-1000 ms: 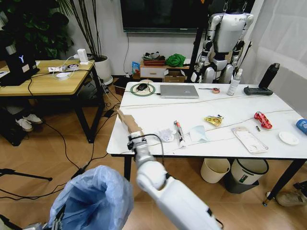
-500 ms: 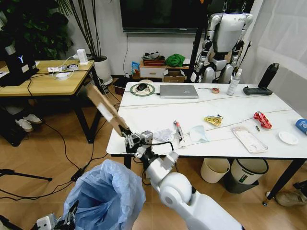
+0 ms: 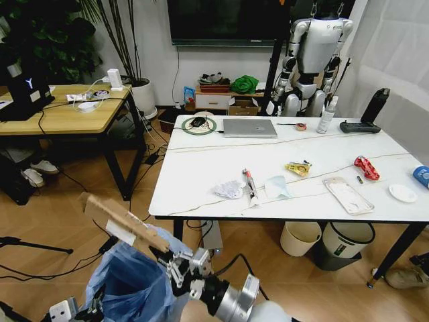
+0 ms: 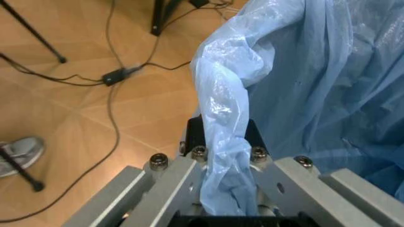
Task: Pick up the trash bin and place the trash from the table into it.
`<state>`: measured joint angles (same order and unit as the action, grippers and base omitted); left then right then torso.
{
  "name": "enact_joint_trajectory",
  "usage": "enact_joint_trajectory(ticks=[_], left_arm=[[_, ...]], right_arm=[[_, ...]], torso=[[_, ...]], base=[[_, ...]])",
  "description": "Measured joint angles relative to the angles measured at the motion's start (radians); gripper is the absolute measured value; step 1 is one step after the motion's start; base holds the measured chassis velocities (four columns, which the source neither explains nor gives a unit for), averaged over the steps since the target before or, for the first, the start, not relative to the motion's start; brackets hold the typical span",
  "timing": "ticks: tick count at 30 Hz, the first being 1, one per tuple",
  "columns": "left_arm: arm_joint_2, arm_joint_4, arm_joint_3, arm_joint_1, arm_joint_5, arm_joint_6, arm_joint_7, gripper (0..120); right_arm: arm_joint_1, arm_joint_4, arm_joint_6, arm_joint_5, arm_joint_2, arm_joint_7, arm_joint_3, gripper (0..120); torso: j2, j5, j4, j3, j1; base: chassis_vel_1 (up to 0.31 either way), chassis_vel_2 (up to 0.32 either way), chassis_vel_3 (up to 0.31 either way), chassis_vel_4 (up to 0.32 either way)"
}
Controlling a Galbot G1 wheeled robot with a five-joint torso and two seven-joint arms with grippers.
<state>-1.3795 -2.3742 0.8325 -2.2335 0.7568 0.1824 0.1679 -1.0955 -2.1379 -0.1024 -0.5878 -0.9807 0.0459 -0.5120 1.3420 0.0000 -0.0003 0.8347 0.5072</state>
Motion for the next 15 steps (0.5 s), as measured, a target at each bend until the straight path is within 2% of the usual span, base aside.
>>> enact_joint_trajectory(ticks=[5, 15], left_arm=[[-0.005, -0.004, 0.008, 0.015, -0.006, 0.010, 0.040, 0], [-0.020, -0.018, 0.009, 0.021, -0.013, 0.002, 0.016, 0]], right_arm=[[0.005, -0.004, -0.002, -0.021, 0.011, 0.014, -0.042, 0], [0.008, 0.071, -0.012, -0.044, -0.110, -0.002, -0.053, 0]], torso=[[0.000, -0.0002, -0.0002, 0.000, 0.000], [0.000, -0.0003, -0.0002, 0.000, 0.000]], base=[[0.000, 0.000, 0.000, 0.000], [0.000, 0.000, 0.000, 0.000]])
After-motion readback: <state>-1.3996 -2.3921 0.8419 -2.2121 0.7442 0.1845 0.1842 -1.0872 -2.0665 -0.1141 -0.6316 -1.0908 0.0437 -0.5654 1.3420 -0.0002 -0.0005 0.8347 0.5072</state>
